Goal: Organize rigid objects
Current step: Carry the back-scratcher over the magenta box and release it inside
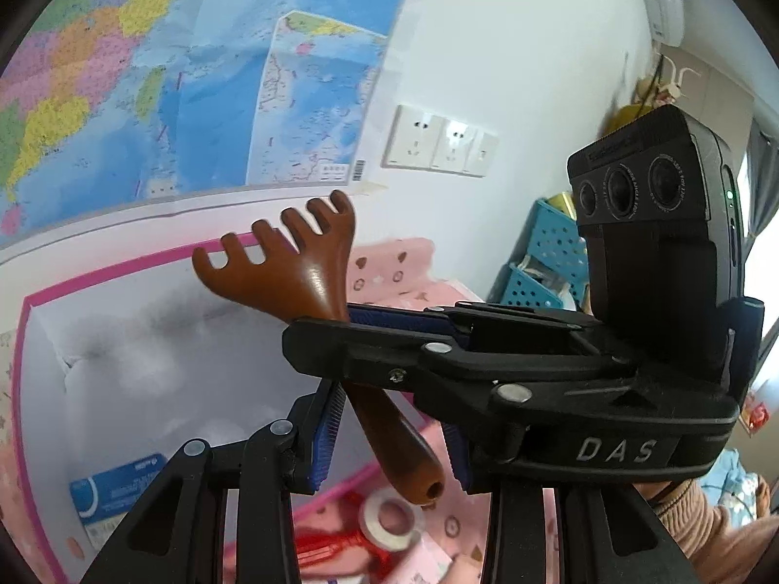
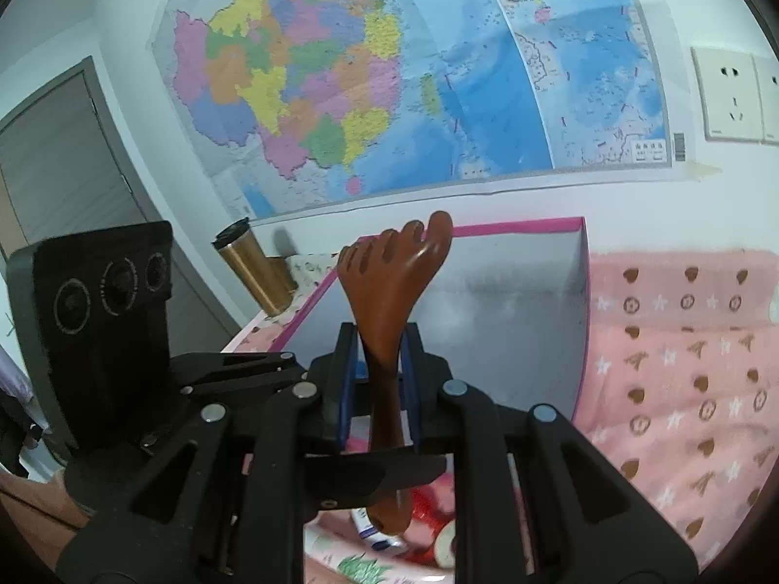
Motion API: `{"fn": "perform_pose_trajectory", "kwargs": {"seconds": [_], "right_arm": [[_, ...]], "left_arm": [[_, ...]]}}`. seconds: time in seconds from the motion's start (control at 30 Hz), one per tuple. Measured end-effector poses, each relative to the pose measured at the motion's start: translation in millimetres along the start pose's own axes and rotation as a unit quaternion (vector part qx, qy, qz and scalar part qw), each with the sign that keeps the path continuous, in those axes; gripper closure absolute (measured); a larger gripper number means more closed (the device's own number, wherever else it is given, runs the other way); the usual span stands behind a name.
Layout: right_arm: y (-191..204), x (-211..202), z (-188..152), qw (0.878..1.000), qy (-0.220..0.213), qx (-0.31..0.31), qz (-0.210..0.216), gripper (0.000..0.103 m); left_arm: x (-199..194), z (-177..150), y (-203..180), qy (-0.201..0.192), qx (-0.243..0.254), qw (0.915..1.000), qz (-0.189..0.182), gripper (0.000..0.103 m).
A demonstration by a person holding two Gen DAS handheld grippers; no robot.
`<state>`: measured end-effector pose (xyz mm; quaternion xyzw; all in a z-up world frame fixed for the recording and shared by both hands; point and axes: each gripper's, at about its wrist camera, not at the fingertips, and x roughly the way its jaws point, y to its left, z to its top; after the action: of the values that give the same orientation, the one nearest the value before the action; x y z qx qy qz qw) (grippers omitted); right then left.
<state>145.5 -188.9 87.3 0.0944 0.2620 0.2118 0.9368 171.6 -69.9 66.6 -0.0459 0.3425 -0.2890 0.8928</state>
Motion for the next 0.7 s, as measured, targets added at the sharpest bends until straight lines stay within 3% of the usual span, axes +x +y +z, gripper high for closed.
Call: {"fn": "perform_pose_trajectory", "kwargs": {"seconds": [0.47, 0.7], "right_arm": [[-49, 51, 8, 0.998, 0.048, 0.027, -0.038, 0.084], [-64, 54, -3, 0.992, 0.062, 0.040, -0.101, 0.077]], "left_arm": [[56, 5, 33, 0.054, -0.040, 0.9972, 0.031, 0.066], [70, -4, 42, 0.077, -0.052, 0.9951, 0.036, 0.066]]}}
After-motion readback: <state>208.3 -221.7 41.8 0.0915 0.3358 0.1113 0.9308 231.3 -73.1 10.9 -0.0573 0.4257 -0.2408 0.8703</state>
